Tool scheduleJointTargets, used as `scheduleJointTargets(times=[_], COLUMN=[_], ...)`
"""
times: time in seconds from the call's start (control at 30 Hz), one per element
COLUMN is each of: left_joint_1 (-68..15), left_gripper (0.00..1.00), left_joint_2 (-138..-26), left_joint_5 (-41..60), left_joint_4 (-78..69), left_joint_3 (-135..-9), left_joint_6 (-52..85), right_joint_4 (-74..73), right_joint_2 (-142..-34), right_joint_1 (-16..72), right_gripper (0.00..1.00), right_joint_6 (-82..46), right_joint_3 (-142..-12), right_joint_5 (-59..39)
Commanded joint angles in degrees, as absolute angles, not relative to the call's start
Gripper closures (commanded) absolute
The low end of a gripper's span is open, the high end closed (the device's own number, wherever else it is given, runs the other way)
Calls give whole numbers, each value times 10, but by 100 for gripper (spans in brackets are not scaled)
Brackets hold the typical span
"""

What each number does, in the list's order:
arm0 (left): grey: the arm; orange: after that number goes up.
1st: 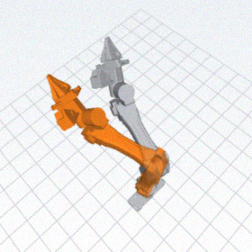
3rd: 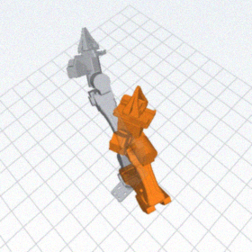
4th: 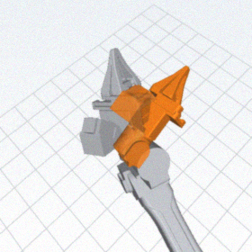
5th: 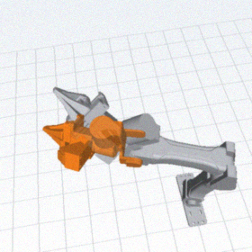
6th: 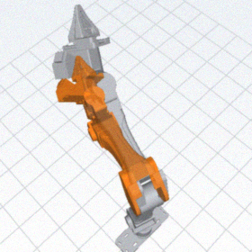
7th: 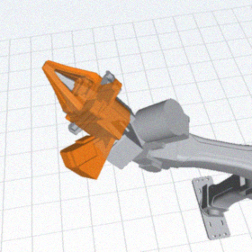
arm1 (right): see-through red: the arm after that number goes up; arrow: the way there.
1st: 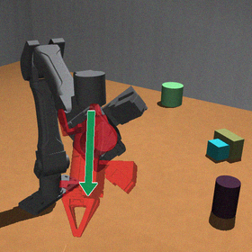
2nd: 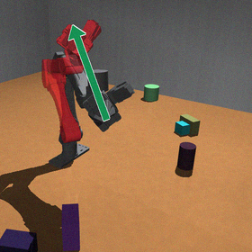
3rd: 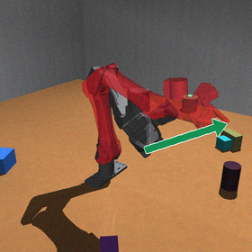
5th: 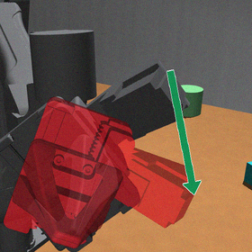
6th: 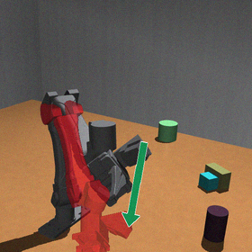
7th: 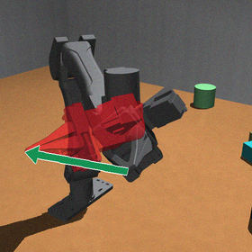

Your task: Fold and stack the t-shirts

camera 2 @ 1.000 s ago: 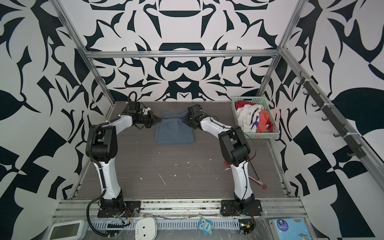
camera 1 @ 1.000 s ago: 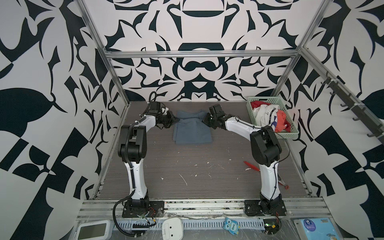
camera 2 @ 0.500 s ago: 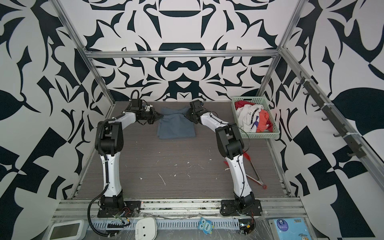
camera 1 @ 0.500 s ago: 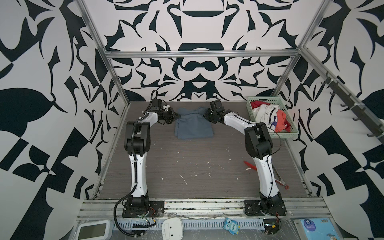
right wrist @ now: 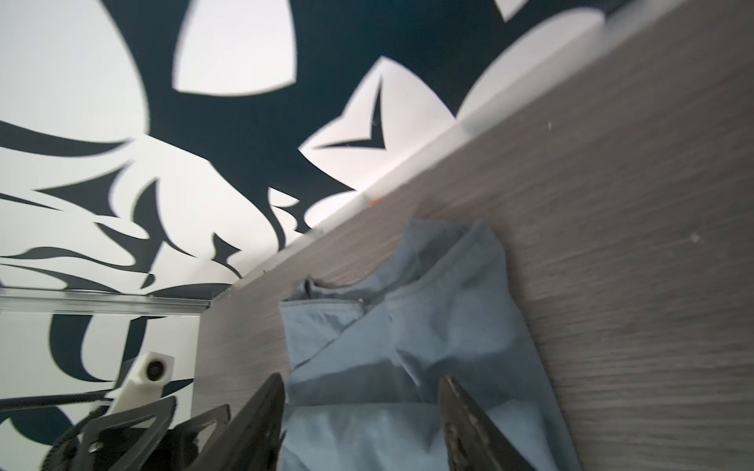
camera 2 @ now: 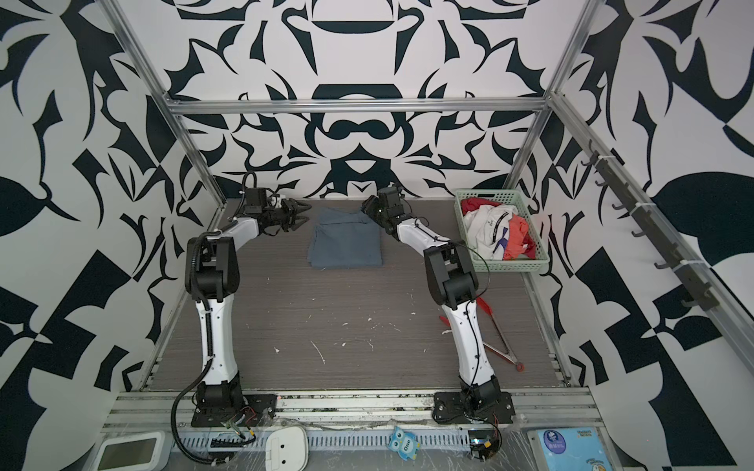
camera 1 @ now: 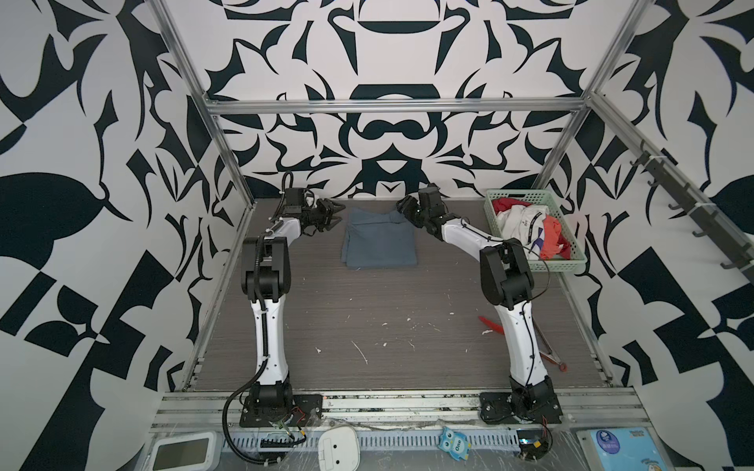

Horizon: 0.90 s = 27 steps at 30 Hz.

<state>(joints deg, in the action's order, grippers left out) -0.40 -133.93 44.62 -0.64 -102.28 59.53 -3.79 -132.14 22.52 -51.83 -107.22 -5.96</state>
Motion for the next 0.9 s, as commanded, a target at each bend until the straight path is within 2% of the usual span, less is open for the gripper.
scheduleJointTargets(times=[0.0, 0.13, 0.4, 0.6, 0.87], left_joint_1=[0, -5, -63, -79, -100], left_gripper=[42, 38, 36, 31, 32], left_joint_2=[-1277, -1215, -1095, -1096, -1130], left_joint_5=[429, 391, 280, 237, 231], left_joint_4=[28, 115, 165, 143, 102], left_joint_3=[-994, -926, -745, -690, -699], left_joint_6=[549, 450, 373, 364, 364], right_joint_4=[-12, 86, 86, 50, 5], right_joint_2=[-1253, -1226, -1131, -1111, -1139], right_joint_1=[224, 225, 270, 279, 283], right_gripper=[35, 35, 34, 32, 34], right_joint_6=[-460, -410, -364, -362, -374], right_joint_3=[-1068, -1034, -827, -740, -727], right_joint_5=[-42, -42, 2, 11, -26])
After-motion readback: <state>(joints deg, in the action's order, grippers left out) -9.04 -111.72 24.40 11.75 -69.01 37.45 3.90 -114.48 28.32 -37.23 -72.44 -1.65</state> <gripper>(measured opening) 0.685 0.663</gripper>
